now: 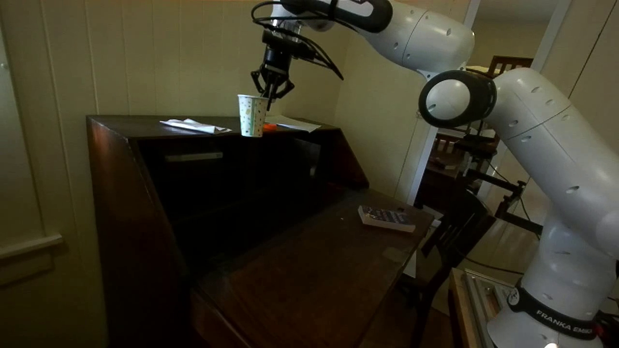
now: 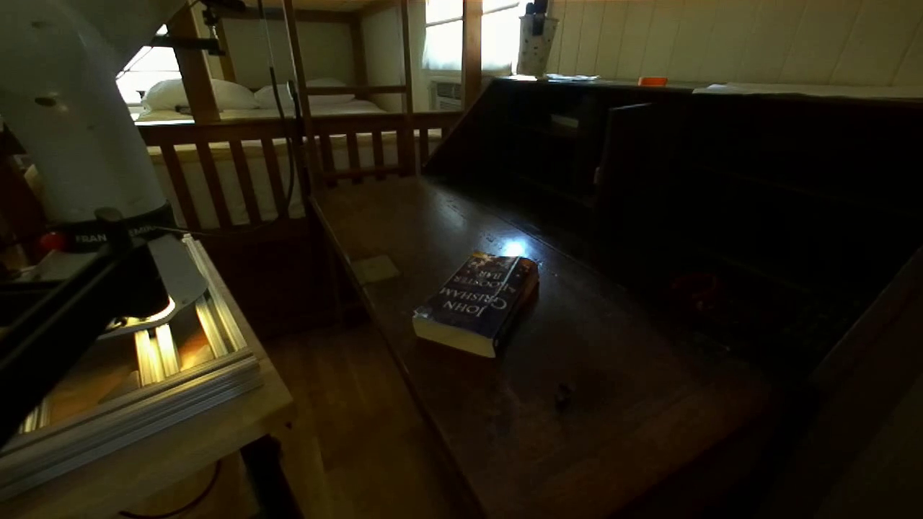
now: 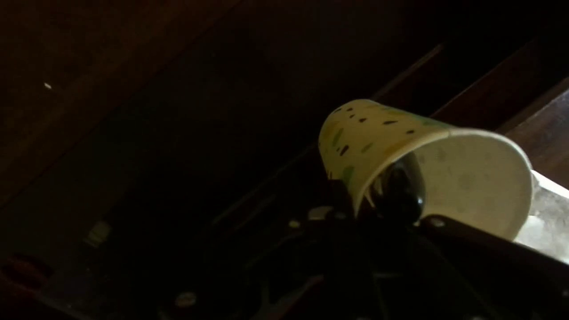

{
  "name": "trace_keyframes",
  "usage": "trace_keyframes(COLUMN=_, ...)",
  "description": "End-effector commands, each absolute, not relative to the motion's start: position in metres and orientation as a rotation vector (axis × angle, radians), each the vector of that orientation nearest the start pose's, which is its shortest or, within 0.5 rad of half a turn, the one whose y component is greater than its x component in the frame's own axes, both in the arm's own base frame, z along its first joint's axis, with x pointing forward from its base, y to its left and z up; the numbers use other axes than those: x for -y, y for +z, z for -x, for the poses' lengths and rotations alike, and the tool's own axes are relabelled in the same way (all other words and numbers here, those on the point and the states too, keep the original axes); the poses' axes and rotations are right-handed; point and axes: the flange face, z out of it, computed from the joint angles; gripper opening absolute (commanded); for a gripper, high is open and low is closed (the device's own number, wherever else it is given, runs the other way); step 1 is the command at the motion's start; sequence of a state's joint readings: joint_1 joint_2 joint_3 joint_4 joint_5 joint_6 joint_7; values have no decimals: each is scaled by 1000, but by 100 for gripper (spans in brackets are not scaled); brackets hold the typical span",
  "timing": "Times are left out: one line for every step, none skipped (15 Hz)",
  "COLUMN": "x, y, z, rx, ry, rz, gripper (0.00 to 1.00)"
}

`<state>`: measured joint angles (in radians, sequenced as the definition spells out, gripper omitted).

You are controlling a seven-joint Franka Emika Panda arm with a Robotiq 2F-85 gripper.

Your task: Put the paper cup in an upright position

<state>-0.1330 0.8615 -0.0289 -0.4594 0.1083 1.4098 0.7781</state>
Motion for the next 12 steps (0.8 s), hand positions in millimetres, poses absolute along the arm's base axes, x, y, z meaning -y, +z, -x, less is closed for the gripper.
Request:
trace_keyframes(x=118, y=536, z=-739, rx=-1326, ry=-14, rz=2611, gripper=1)
trace_keyframes(x=111, y=542, z=-736, rx=-1328, ry=-32, rz=2673, gripper=1)
trace_keyframes(x=118, y=537, z=-737, rx=-1337, ry=-23, rz=2668, gripper=3)
trace_keyframes(x=121, y=534, z=-737, rx=-1342, ry=-19, rz=2668, gripper=3)
trace_keyframes(x=120, y=534, z=-737, rx=-1340, ry=-19, rz=2669, gripper=3)
trace_keyframes(x=117, y=535, z=-738, rx=-1334, ry=-22, rz=2671, gripper=3)
trace_keyframes(x=114, y=536, z=-738, rx=-1330, ry=-24, rz=2673, gripper=3)
trace_keyframes(x=113, y=536, z=-738, rx=-1327, ry=-25, rz=2674, gripper=3)
trace_keyframes(x=109, y=536, z=-739, rx=-1337, ry=-61, rz=2735, gripper=1)
trace_keyframes(x=104, y=537, z=-739, rx=-1301, ry=-62, rz=2769, gripper=1)
trace_keyframes(x=100, y=536, z=-738, rx=-1266, ry=-61, rz=2810, gripper=1)
trace_keyframes(x=96, y=536, z=-739, rx=-1218, ry=-64, rz=2835, gripper=1)
